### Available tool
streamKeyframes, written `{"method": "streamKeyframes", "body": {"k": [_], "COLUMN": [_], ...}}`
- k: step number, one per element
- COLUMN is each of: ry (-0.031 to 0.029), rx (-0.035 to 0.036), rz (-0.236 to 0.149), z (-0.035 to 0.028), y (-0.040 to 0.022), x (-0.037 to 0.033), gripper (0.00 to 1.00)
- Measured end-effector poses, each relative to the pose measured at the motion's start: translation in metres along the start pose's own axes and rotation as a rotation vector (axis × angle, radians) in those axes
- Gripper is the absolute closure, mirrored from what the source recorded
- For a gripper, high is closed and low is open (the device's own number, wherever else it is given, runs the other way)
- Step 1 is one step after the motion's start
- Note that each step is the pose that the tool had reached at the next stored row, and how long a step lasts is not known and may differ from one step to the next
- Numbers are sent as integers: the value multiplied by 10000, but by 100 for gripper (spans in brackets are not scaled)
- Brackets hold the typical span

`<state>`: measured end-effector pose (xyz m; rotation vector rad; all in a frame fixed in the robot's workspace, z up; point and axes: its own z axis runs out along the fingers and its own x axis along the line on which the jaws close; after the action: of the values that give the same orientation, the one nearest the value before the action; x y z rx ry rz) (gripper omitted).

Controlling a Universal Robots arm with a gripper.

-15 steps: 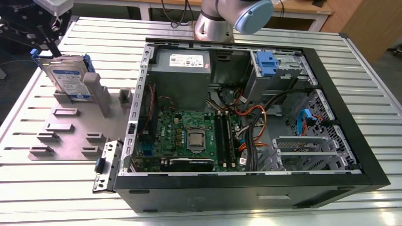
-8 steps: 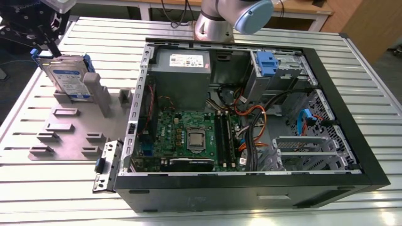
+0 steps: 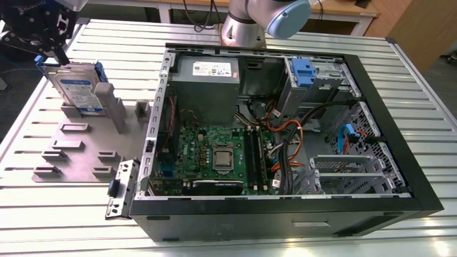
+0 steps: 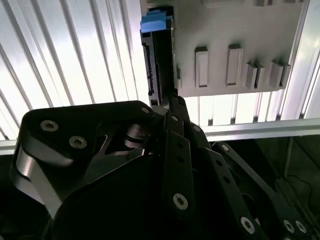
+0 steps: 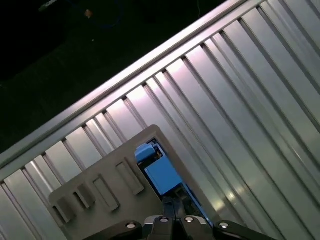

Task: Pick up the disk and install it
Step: 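Pick up the disk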

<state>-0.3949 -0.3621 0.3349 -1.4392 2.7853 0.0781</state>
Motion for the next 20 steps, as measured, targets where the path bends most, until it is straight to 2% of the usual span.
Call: {"method": "streamKeyframes", "body": {"k": [20], "ry": [145], "rx": [-99], "rz": [-3537], "z": [9], "y": [-1], "x": [0], "gripper": [89]}}
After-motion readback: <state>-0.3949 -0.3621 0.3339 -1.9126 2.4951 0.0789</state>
